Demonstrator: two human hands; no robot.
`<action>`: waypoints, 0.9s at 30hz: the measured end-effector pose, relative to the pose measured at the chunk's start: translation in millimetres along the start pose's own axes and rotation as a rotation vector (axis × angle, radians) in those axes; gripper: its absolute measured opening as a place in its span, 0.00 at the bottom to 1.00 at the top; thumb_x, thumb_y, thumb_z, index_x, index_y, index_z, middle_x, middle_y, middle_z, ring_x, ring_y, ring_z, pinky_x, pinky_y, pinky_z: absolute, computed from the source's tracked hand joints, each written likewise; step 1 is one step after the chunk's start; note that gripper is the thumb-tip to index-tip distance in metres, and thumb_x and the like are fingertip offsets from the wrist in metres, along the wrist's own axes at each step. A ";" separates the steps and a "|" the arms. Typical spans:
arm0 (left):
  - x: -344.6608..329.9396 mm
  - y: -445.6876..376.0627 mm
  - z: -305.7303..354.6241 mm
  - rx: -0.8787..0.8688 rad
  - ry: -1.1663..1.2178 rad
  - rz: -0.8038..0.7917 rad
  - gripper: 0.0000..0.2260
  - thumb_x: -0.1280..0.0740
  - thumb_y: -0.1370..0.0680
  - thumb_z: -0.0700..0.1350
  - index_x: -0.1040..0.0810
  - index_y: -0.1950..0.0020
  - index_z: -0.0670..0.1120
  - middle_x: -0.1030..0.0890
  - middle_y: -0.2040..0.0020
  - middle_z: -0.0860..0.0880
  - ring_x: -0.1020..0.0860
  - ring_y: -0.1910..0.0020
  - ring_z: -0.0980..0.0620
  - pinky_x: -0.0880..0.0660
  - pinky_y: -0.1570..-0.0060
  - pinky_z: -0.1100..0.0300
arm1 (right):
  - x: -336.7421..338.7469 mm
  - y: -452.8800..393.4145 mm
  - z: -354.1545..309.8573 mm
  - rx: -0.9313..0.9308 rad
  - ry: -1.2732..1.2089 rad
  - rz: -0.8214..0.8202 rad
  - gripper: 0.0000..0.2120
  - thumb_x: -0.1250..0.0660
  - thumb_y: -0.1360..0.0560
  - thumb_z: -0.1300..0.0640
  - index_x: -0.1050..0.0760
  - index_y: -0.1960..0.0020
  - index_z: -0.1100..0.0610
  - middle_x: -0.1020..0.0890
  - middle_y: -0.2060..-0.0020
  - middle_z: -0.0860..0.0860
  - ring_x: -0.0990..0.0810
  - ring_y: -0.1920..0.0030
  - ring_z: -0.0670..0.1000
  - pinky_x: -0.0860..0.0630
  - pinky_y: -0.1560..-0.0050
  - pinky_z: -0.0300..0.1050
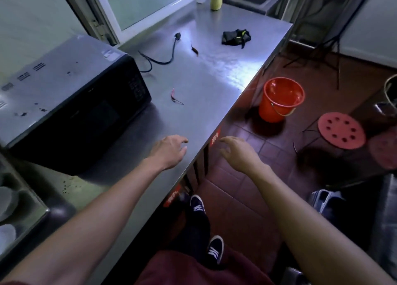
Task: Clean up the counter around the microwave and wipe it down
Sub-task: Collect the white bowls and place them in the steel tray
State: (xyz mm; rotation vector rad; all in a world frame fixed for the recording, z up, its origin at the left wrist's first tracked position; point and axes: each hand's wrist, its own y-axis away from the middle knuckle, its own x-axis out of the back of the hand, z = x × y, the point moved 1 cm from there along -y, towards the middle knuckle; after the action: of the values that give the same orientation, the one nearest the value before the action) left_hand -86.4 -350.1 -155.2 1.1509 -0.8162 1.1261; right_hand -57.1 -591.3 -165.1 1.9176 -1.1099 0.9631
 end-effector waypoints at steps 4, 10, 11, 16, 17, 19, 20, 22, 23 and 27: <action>-4.6 -45.2 -4.5 0.017 0.043 -0.007 0.17 0.39 0.19 0.52 0.25 0.31 0.53 0.23 0.31 0.51 0.24 0.35 0.46 0.26 0.38 0.50 | 10.2 -37.1 11.7 0.000 0.053 -0.032 0.18 0.35 0.24 0.57 0.23 0.35 0.56 0.20 0.36 0.53 0.24 0.36 0.59 0.24 0.40 0.57; 8.5 -132.0 -41.1 0.190 0.220 0.038 0.18 0.39 0.21 0.54 0.23 0.33 0.53 0.21 0.33 0.49 0.22 0.36 0.43 0.25 0.38 0.49 | 27.2 -139.3 4.1 0.047 0.126 -0.111 0.20 0.37 0.22 0.54 0.26 0.30 0.53 0.23 0.33 0.51 0.25 0.34 0.56 0.26 0.37 0.56; 12.0 -145.4 -49.1 0.230 0.266 0.054 0.20 0.40 0.23 0.55 0.23 0.33 0.53 0.21 0.33 0.48 0.22 0.37 0.43 0.25 0.37 0.48 | 31.0 -156.3 0.4 0.064 0.137 -0.120 0.20 0.37 0.21 0.53 0.27 0.30 0.53 0.23 0.32 0.51 0.25 0.34 0.56 0.26 0.37 0.55; 17.4 -199.5 -88.6 0.363 0.342 0.079 0.17 0.37 0.22 0.51 0.22 0.34 0.50 0.19 0.37 0.44 0.22 0.38 0.41 0.24 0.38 0.47 | 45.7 -222.0 -12.5 0.117 0.164 -0.160 0.19 0.39 0.19 0.53 0.29 0.28 0.53 0.25 0.30 0.49 0.28 0.31 0.53 0.27 0.36 0.55; 16.3 -207.7 -95.3 0.380 0.354 0.083 0.17 0.37 0.22 0.52 0.21 0.35 0.50 0.19 0.38 0.43 0.21 0.39 0.40 0.24 0.39 0.47 | 47.0 -231.8 -13.5 0.122 0.163 -0.166 0.19 0.39 0.18 0.53 0.29 0.28 0.53 0.25 0.30 0.49 0.28 0.31 0.53 0.27 0.35 0.54; 11.9 -223.4 -106.5 0.413 0.377 0.097 0.20 0.39 0.25 0.54 0.21 0.37 0.50 0.17 0.41 0.42 0.20 0.42 0.40 0.23 0.41 0.47 | 48.1 -248.2 -14.2 0.134 0.173 -0.198 0.20 0.39 0.18 0.53 0.29 0.27 0.53 0.26 0.29 0.49 0.28 0.30 0.53 0.27 0.34 0.54; 11.1 -230.6 -109.2 0.435 0.381 0.098 0.19 0.39 0.26 0.54 0.20 0.38 0.50 0.17 0.42 0.42 0.20 0.43 0.40 0.22 0.42 0.47 | 48.1 -256.2 -13.7 0.143 0.183 -0.215 0.20 0.39 0.18 0.53 0.30 0.27 0.53 0.26 0.29 0.49 0.29 0.30 0.53 0.28 0.34 0.54; 9.9 -246.9 -113.5 0.471 0.392 0.104 0.15 0.36 0.25 0.52 0.20 0.40 0.51 0.17 0.44 0.43 0.20 0.44 0.39 0.21 0.44 0.47 | 48.4 -274.2 -12.9 0.155 0.181 -0.241 0.19 0.39 0.18 0.53 0.29 0.27 0.53 0.26 0.29 0.50 0.28 0.30 0.54 0.28 0.33 0.54; 9.5 -255.7 -115.5 0.482 0.406 0.119 0.14 0.36 0.25 0.52 0.20 0.42 0.51 0.17 0.45 0.43 0.19 0.45 0.39 0.21 0.44 0.47 | 47.8 -283.8 -11.7 0.166 0.179 -0.248 0.19 0.39 0.18 0.53 0.29 0.27 0.53 0.26 0.29 0.50 0.28 0.31 0.54 0.28 0.33 0.54; 12.0 -285.8 -114.0 0.533 0.402 0.180 0.09 0.33 0.24 0.49 0.19 0.46 0.49 0.16 0.47 0.42 0.19 0.47 0.38 0.21 0.48 0.49 | 42.8 -326.0 -0.2 0.225 0.201 -0.286 0.19 0.38 0.18 0.54 0.28 0.28 0.54 0.26 0.29 0.50 0.28 0.30 0.55 0.30 0.32 0.55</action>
State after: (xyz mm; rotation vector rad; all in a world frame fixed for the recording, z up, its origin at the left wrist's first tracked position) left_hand 186.0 -242.4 -250.1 1.2330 -0.3123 1.7247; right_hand 252.1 -483.5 -195.7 2.0354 -0.6130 1.1242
